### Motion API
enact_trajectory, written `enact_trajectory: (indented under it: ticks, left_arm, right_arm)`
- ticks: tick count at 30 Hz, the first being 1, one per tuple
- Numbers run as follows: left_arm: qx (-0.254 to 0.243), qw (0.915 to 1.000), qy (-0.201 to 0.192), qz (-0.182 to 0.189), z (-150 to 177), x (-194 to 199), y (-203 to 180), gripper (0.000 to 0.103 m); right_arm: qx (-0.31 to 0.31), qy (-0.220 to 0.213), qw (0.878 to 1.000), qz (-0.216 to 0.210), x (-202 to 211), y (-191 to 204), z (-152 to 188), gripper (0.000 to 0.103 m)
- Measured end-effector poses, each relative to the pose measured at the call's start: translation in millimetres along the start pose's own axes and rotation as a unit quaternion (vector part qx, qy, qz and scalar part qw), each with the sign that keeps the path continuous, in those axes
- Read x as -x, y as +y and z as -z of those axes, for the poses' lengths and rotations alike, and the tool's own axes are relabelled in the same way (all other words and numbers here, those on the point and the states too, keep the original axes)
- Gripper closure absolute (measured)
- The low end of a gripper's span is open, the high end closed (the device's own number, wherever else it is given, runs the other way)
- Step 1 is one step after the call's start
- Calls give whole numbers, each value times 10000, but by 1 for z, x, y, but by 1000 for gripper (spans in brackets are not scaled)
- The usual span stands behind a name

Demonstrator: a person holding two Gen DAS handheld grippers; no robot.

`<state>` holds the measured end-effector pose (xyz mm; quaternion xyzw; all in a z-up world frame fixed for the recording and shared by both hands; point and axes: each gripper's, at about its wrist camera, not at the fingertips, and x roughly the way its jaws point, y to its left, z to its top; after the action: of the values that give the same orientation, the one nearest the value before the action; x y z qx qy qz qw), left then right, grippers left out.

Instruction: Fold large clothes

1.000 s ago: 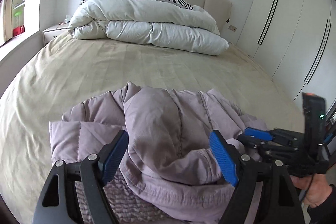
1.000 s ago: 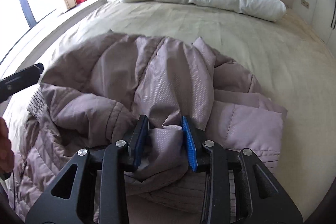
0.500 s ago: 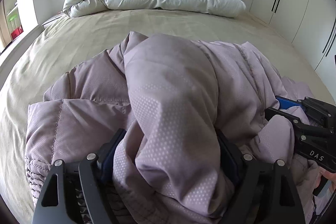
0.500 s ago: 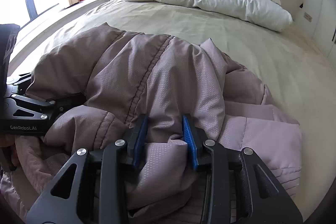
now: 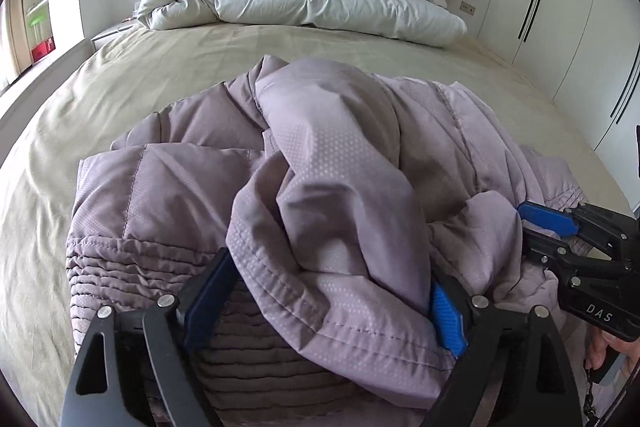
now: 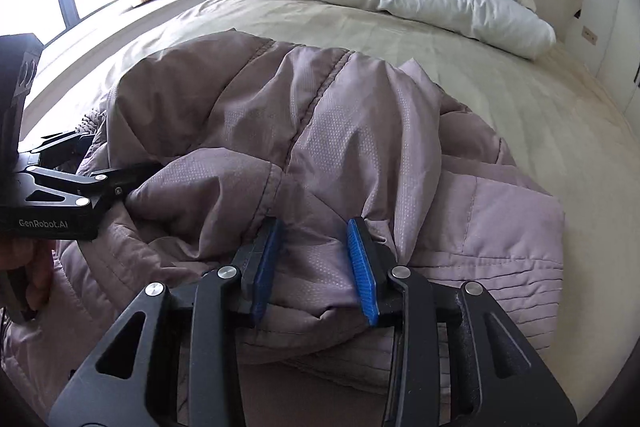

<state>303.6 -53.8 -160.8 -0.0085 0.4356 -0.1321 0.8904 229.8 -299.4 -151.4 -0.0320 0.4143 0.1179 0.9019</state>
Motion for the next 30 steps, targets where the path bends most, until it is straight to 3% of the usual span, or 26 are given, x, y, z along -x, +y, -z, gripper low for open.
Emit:
enact_trajectory:
  ticks: [4, 6, 8, 12, 16, 23, 30]
  left_arm:
    - [210, 9993, -229, 183, 4, 34, 7, 16]
    - [275, 9987, -337, 250, 9, 61, 13, 15]
    - [362, 9971, -512, 439, 20, 94, 22, 9]
    - [526, 9942, -722, 605, 59, 161, 48, 2]
    - [720, 9927, -520, 812, 113, 210, 75, 1]
    - [1219, 9884, 114, 901, 216, 272, 109, 1]
    - [1679, 9732, 992, 1218, 303, 288, 111, 1]
  right_arm:
    - [-492, -261, 9984, -91, 38, -5, -3, 63]
    - [-536, -594, 9966, -197, 71, -2, 3, 49]
    - [-566, -930, 9936, -288, 106, 1, 16, 20]
    - [-736, -1084, 9898, -554, 162, 3, 51, 19]
    - [-1085, -920, 9869, -766, 211, 1, 106, 19]
    - [-1448, -507, 9844, -857, 285, -13, 216, 19]
    - [-2131, -69, 9715, -1040, 329, -37, 309, 19]
